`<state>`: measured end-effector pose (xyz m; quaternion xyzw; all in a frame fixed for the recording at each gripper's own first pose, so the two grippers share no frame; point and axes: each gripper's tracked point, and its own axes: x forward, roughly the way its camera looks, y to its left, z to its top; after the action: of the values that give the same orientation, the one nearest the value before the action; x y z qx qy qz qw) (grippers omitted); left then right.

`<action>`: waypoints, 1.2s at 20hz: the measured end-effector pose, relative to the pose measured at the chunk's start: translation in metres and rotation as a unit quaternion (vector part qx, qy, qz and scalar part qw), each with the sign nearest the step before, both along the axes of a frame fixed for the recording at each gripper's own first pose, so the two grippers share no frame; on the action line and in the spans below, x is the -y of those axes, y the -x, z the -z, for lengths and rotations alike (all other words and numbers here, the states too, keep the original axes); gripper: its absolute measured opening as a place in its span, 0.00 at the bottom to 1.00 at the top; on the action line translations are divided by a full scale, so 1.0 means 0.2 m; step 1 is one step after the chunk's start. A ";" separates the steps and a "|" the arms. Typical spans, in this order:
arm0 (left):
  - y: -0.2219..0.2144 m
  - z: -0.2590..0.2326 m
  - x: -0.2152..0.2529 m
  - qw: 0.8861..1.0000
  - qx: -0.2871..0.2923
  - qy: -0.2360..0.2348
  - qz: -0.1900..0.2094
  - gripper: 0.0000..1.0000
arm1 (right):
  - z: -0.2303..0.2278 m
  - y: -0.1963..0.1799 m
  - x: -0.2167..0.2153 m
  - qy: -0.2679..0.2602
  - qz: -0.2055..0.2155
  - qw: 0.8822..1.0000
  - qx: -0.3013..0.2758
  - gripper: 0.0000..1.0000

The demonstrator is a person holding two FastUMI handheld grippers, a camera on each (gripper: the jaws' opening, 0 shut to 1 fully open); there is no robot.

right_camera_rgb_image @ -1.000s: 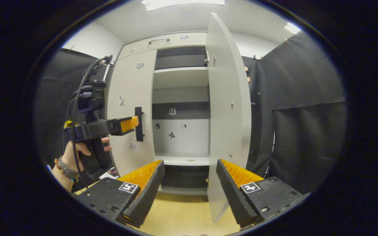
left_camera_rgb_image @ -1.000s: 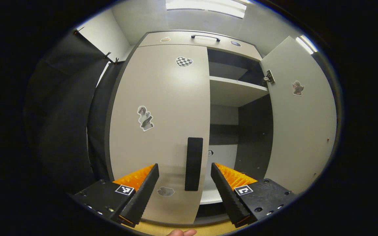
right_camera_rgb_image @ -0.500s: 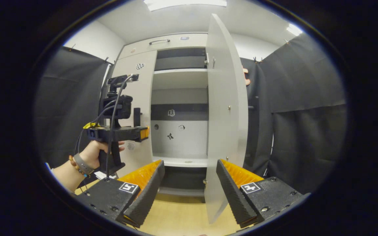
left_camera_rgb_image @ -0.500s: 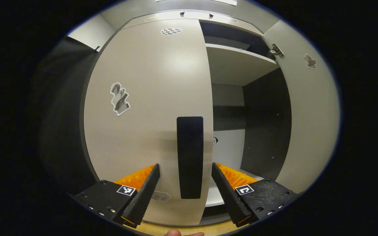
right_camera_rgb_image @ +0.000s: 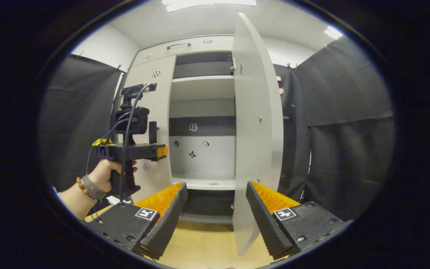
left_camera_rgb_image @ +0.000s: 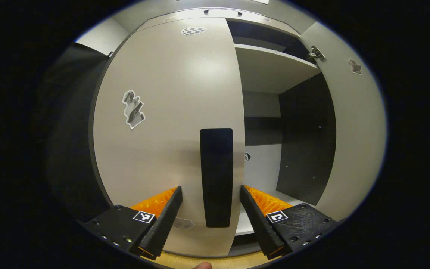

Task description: Open the right door of the double-door shoe cabinet with the right hand, and open the left door with the left hand.

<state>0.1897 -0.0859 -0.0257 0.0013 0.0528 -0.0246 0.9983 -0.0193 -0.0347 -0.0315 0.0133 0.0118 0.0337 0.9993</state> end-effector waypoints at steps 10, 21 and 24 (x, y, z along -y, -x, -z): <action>0.02 0.01 0.04 0.999 -0.001 0.020 0.027 0.03 | 0.03 0.00 0.01 0.000 0.003 1.000 -0.005 0.98; 0.26 -0.04 -0.01 0.999 0.002 0.004 0.037 0.01 | 0.08 0.08 0.00 0.009 0.011 1.000 -0.010 0.98; 0.42 -0.06 -0.09 0.999 0.002 0.006 0.041 0.01 | 0.09 0.09 -0.01 0.006 0.013 1.000 -0.012 0.98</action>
<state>0.1061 -0.0672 -0.0146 -0.0024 0.0507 -0.0659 0.9965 -0.0363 -0.0333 -0.0489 0.0077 0.0235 0.0203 0.9995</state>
